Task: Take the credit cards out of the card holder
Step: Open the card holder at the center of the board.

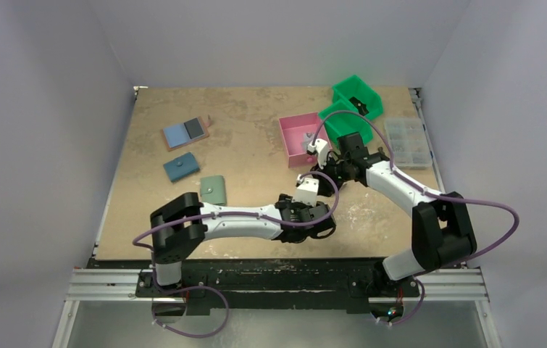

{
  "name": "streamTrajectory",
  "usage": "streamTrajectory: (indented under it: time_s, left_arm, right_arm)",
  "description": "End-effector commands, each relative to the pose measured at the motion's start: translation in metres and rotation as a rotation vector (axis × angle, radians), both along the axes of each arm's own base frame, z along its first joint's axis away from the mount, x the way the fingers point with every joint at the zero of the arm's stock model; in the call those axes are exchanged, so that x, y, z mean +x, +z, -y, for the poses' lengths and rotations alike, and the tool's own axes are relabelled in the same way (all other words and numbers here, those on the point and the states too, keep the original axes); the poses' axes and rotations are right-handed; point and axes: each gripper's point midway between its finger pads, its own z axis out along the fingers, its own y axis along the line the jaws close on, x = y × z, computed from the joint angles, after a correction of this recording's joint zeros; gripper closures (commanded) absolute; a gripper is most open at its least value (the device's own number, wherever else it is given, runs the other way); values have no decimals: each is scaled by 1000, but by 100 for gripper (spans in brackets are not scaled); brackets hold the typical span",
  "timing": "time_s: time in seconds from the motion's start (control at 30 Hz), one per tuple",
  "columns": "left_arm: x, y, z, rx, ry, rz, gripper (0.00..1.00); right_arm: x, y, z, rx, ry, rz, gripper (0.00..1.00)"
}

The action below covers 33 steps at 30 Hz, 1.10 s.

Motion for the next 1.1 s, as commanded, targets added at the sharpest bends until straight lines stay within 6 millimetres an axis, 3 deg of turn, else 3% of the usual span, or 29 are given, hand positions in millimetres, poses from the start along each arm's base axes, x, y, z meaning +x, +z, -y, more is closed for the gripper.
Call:
streamTrajectory:
  time_s: [0.0, 0.1, 0.27, 0.37, 0.5, 0.63, 0.83, 1.07]
  left_arm:
    - [4, -5, -9, 68, 21, 13, 29]
    - [5, -13, -8, 74, 23, 11, 36]
    - [5, -27, -7, 91, 24, 1, 39]
    - [6, -29, -8, 100, 32, 5, 40]
    - [8, -28, -14, 96, 56, 15, 49]
    - [9, -25, -18, 65, 74, 19, 66]
    - [8, -12, -22, -68, 93, 18, 100]
    - [12, 1, -40, -367, 122, -16, 100]
  right_arm:
    - [13, 17, 2, 12, -31, 71, 62]
    - [14, 17, 2, 10, -31, 72, 62]
    - [13, 17, 2, 9, -28, 71, 62]
    - [13, 16, 2, 10, -25, 71, 62]
    - [12, 16, 2, 6, -17, 72, 62]
    - [10, 15, 3, -1, -9, 67, 62]
    - [2, 17, -2, 28, 28, 47, 62]
    - [-15, 20, -15, 93, 116, 8, 58]
